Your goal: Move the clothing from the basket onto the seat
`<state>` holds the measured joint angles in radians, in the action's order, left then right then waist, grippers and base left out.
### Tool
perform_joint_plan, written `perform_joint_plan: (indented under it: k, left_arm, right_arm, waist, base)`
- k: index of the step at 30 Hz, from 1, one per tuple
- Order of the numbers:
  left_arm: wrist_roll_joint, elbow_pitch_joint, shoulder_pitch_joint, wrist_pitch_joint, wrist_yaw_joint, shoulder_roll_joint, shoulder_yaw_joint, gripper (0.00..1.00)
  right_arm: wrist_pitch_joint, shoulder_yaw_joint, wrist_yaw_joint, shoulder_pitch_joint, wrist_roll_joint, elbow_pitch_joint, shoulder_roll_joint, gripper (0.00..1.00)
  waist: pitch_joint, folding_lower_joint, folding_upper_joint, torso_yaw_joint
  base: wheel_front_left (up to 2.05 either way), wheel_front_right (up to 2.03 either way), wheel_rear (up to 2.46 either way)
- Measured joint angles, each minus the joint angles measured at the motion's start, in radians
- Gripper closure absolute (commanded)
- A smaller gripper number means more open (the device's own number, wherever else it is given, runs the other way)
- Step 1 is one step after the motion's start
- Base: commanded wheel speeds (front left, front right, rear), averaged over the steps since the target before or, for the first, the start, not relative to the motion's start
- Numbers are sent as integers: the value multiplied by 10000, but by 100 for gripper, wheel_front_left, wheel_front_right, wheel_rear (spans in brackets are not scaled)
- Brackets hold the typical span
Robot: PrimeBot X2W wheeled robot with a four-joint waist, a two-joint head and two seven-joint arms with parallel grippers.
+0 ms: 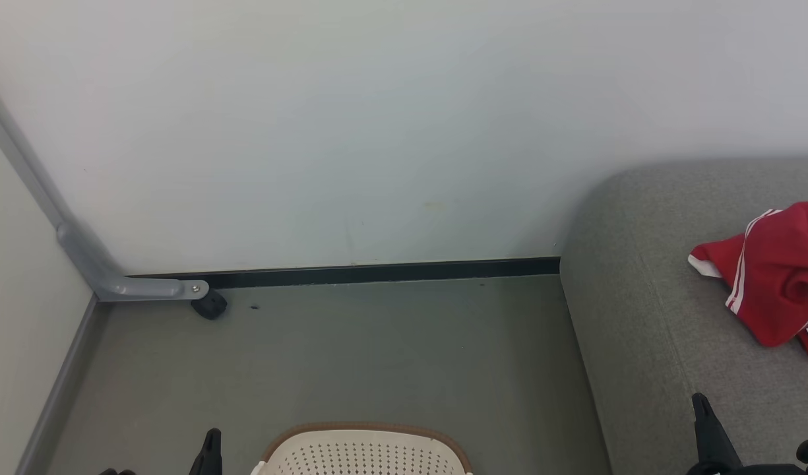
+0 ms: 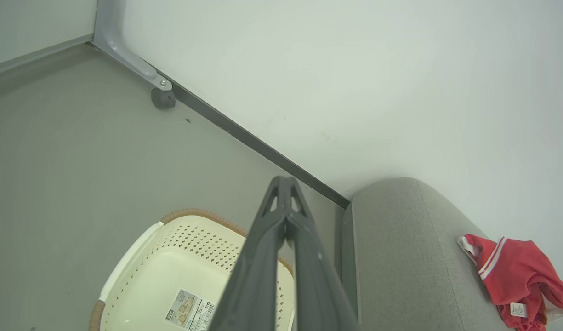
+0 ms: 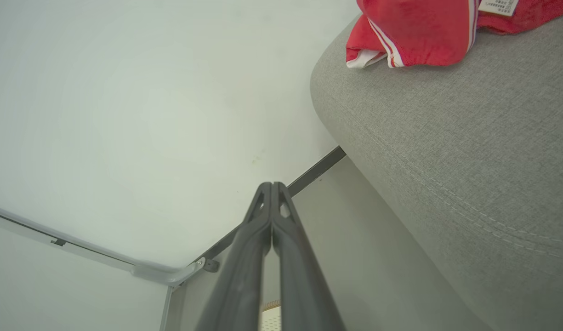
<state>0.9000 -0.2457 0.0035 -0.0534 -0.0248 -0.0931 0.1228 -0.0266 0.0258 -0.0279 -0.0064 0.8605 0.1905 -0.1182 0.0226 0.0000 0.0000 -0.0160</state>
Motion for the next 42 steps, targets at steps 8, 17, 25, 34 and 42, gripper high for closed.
perform_joint_plan:
  k: [8,17,25,34,42]
  left_arm:
    - [1045,-73,-24,259,213,44,-299,100]
    - [1977,-123,-214,453,437,105,-589,100]
    - [2972,-232,-222,711,616,211,-884,100]
    - [4094,-309,-429,995,872,303,-1214,100]
    - [5170,-382,-496,1231,1058,353,-1544,100]
  right_arm:
    - [180,-236,-132,-76,1066,134,88,100]
    - [370,-464,-253,-258,2109,301,201,100]
    - [608,-696,-355,-287,3112,454,318,100]
    - [798,-949,-522,-430,4289,673,424,100]
    - [1047,-1200,-663,-503,5484,813,554,100]
  waist:
    - [-29,1,0,23]
    - [-60,1,0,46]
    - [-90,0,0,69]
    - [-123,1,0,94]
    - [-157,0,0,121]
  base:
    - [0,0,0]
    - [0,0,0]
    - [0,0,0]
    - [0,0,0]
    - [0,0,0]
